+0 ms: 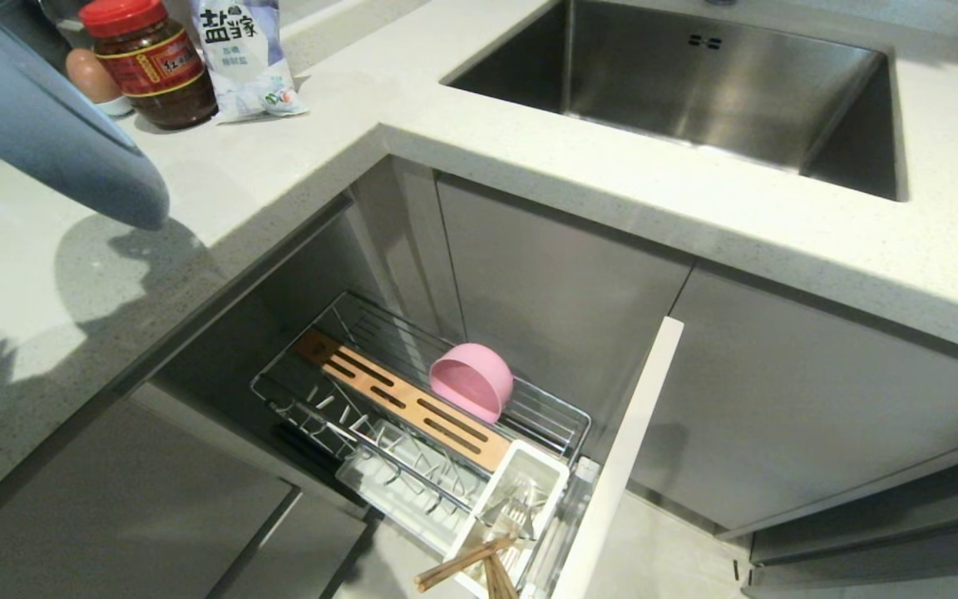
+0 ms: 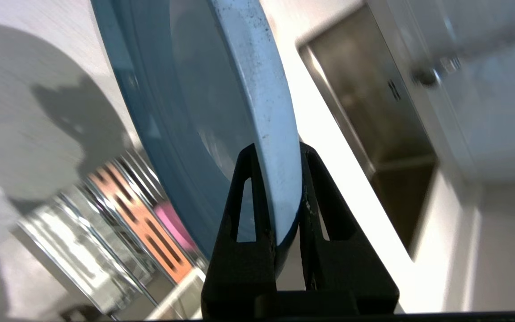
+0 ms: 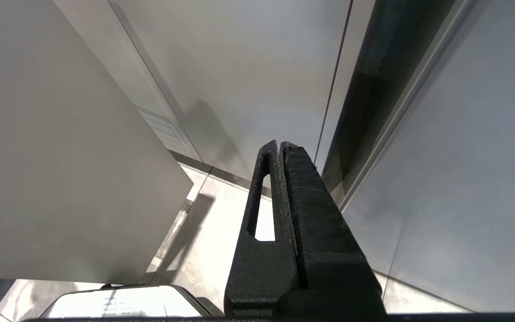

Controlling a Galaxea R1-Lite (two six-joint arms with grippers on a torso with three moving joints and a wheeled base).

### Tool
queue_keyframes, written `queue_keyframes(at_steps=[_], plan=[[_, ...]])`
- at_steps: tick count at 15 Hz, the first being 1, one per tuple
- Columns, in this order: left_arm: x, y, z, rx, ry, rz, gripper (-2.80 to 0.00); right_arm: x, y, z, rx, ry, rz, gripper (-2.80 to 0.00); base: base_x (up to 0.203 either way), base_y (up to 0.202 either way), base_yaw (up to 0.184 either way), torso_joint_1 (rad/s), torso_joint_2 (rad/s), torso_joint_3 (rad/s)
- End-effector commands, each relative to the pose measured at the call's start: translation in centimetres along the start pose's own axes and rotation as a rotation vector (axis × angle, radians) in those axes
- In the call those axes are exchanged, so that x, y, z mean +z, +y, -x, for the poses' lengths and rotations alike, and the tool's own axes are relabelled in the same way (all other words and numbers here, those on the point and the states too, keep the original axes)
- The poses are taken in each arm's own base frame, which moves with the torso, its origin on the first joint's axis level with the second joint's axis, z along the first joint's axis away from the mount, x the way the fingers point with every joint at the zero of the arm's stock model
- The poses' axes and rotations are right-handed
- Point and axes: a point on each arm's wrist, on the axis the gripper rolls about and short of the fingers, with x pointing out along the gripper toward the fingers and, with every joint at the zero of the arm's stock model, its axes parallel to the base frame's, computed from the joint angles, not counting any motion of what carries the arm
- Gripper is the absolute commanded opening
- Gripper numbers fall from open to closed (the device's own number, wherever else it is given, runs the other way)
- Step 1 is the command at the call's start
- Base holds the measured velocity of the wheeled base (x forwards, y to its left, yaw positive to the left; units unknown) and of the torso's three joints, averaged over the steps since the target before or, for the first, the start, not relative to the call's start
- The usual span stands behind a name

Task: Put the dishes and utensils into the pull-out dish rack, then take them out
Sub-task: Take the plate out of the cupboard

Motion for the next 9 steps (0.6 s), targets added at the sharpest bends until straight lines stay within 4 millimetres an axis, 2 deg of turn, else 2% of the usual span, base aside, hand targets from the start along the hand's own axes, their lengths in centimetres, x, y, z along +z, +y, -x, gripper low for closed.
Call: queue_keyframes(at_steps=[1,5,9], plan=[[1.6,1.0,0.2,0.089,-0.111,-0.007,-2.8,0.0,0.0,0.0,0.001,-0.005,-0.001,-2.8,0.0,0.0,0.0,0.0,0.0,0.0],[3.7,2.4,0.6,0.249,-0.273,-0.119,-2.8,0.0,0.0,0.0,0.001,-0.005,-0.001,-2.8,0.0,0.0,0.0,0.0,0.0,0.0],[3.9,4.0,-0.3,0.434,-0.324,-0.278,-2.8,0.0,0.0,0.0,0.0,-0.005,-0.001,-2.8,0.0,0.0,0.0,0.0,0.0,0.0]])
